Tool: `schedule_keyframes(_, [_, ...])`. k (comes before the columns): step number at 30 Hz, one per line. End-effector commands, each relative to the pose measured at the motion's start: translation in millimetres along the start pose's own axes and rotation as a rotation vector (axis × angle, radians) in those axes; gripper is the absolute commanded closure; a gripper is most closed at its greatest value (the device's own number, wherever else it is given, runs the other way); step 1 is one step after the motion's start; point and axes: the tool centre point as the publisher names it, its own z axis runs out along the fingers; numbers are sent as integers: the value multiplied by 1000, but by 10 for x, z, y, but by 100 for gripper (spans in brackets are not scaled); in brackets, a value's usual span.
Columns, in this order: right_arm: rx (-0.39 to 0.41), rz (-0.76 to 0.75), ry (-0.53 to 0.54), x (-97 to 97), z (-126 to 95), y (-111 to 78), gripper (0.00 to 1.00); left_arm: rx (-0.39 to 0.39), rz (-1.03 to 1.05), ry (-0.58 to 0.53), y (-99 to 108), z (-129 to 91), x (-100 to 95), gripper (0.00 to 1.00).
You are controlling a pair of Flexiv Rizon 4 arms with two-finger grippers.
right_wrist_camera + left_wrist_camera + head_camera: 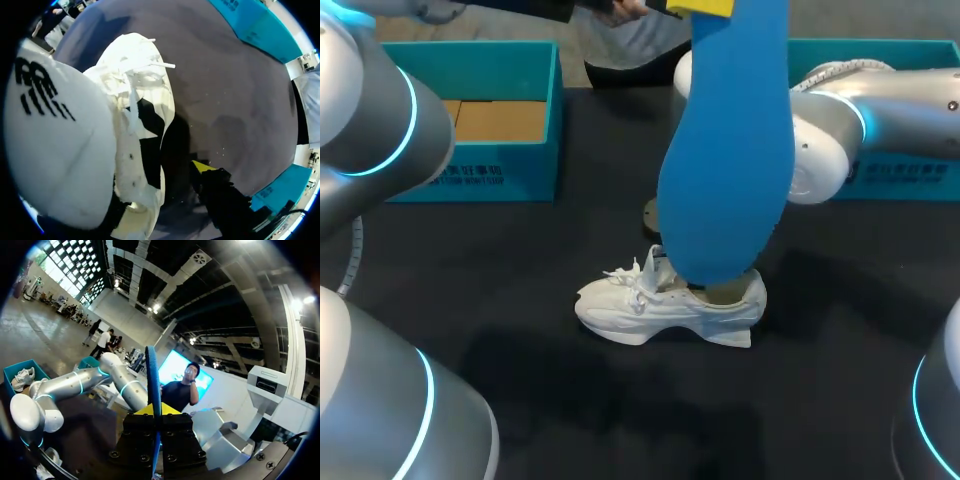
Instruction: Take the shoe out of the shoebox, open the shoe tongue, remove and reinsert the insole, then place the shoe into the shoebox
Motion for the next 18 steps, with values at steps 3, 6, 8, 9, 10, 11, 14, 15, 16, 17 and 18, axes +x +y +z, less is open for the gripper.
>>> schedule_keyframes(3, [2, 0, 15, -21, 123, 21, 51, 0, -1, -2, 8, 3, 0, 100])
schedule_keyframes(6, [2, 1, 24, 3, 163, 14, 52, 0, -1, -2, 8, 3, 0, 100])
schedule_keyframes(8, [1, 3, 25, 21, 165, 4, 51, 0, -1, -2, 8, 3, 0, 100])
schedule_keyframes(9, [1, 5, 23, 34, 154, -4, 51, 0, -1, -2, 8, 3, 0, 100])
schedule_keyframes(10, [3, 8, 19, 42, 140, -14, 51, 0, -1, -2, 8, 3, 0, 100])
schedule_keyframes(11, [5, 10, 16, 46, 130, -23, 46, 0, -1, -2, 8, 3, 0, 100])
schedule_keyframes(14, [12, 15, 6, 53, 68, -41, 39, 0, -1, -2, 8, 3, 0, 100])
schedule_keyframes(15, [15, 15, 3, 51, 49, -45, 37, 0, -1, -2, 8, 3, 0, 100])
schedule_keyframes(16, [15, 15, -1, 47, 31, -48, 36, 0, -1, -2, 8, 3, 0, 100])
schedule_keyframes(17, [17, 15, -5, 43, 14, -48, 36, 0, -1, -2, 8, 3, 0, 100])
schedule_keyframes(18, [16, 14, -9, 39, 1, -48, 36, 0, -1, -2, 8, 3, 0, 100])
